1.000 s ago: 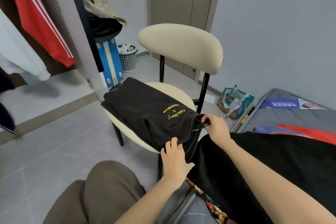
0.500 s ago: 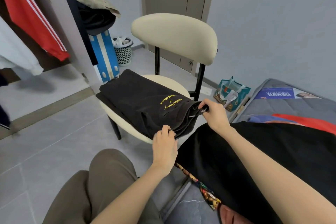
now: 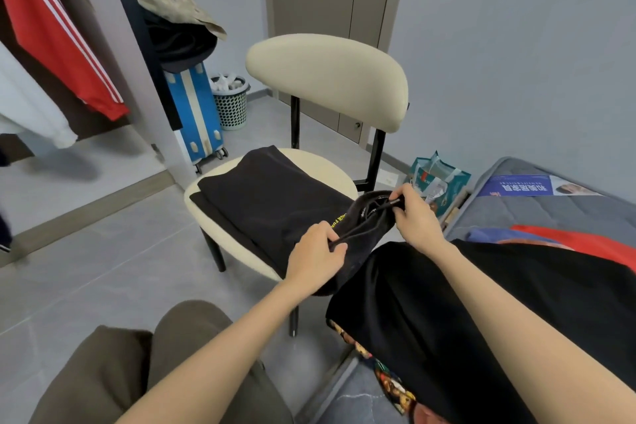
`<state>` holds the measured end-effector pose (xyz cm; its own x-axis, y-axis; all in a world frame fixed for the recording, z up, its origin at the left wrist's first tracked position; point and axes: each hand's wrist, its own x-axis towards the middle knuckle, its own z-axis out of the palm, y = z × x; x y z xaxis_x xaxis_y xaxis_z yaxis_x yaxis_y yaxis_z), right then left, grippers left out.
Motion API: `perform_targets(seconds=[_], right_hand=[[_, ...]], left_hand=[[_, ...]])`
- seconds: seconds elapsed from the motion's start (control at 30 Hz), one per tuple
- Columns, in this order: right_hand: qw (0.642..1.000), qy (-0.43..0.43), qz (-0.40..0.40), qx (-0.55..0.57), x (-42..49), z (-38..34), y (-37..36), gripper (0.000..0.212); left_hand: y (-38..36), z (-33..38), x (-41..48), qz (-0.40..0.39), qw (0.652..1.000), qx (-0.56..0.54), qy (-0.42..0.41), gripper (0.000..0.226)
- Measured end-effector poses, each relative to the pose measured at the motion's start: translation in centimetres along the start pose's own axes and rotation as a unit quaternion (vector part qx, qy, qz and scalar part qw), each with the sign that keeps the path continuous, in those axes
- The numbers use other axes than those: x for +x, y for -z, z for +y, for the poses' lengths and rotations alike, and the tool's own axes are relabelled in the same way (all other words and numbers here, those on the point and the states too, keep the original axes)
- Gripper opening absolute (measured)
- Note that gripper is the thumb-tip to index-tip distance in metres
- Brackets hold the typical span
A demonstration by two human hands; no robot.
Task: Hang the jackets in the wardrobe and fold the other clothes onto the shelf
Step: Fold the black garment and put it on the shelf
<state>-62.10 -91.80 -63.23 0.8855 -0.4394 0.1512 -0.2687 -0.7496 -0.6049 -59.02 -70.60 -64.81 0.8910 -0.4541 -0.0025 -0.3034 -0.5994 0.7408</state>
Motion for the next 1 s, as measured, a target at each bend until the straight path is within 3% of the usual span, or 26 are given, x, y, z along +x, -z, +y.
perform_targets(seconds=[0.13, 0.23, 0.4, 0.5, 0.6, 0.63, 0.73, 0.8, 0.9, 1.0], right_hand=[[0.994, -0.007, 0.015, 0.104, 3.6, -4.3, -1.4, 0.023], [0.987, -0.042, 0.010, 0.153, 6.4, -6.8, -3.3, 0.022], [0.985, -0.034, -0.059, 0.156, 8.3, -7.5, -7.8, 0.040], [0.989, 0.040, -0.123, 0.077, 7.1, -5.7, -11.0, 0.050], [0.981, 0.046, -0.182, -0.053, 5.9, -3.5, -13.9, 0.052], [0.975, 0.028, -0.203, -0.085, 5.7, -3.0, -14.7, 0.052], [0.959, -0.031, -0.243, -0.145, 4.9, -0.9, -15.8, 0.051], [0.949, -0.082, -0.265, -0.149, 4.7, 0.5, -15.7, 0.050], [0.944, -0.070, -0.284, -0.151, 4.7, 1.5, -15.2, 0.050], [0.963, -0.082, -0.250, -0.058, 4.2, 1.1, -15.1, 0.051]], left_hand=[[3.3, -2.8, 3.3, 0.046, 0.983, -0.172, 0.041, 0.014], [5.0, -4.8, 6.0, 0.109, 0.969, -0.217, 0.053, 0.011], [6.9, -7.6, 9.7, 0.204, 0.959, -0.168, 0.098, 0.017], [6.7, -8.4, 9.3, 0.237, 0.971, -0.038, 0.001, 0.022], [3.2, -7.5, 7.7, 0.178, 0.958, 0.142, -0.171, 0.027], [1.6, -7.3, 7.2, 0.126, 0.955, 0.200, -0.178, 0.034], [-1.4, -8.9, 6.4, -0.027, 0.945, 0.314, -0.093, 0.055], [-1.4, -10.8, 6.2, -0.053, 0.932, 0.344, -0.099, 0.060], [-0.5, -12.1, 6.3, -0.085, 0.927, 0.341, -0.131, 0.068], [-0.1, -12.7, 6.2, -0.144, 0.933, 0.293, -0.150, 0.092]])
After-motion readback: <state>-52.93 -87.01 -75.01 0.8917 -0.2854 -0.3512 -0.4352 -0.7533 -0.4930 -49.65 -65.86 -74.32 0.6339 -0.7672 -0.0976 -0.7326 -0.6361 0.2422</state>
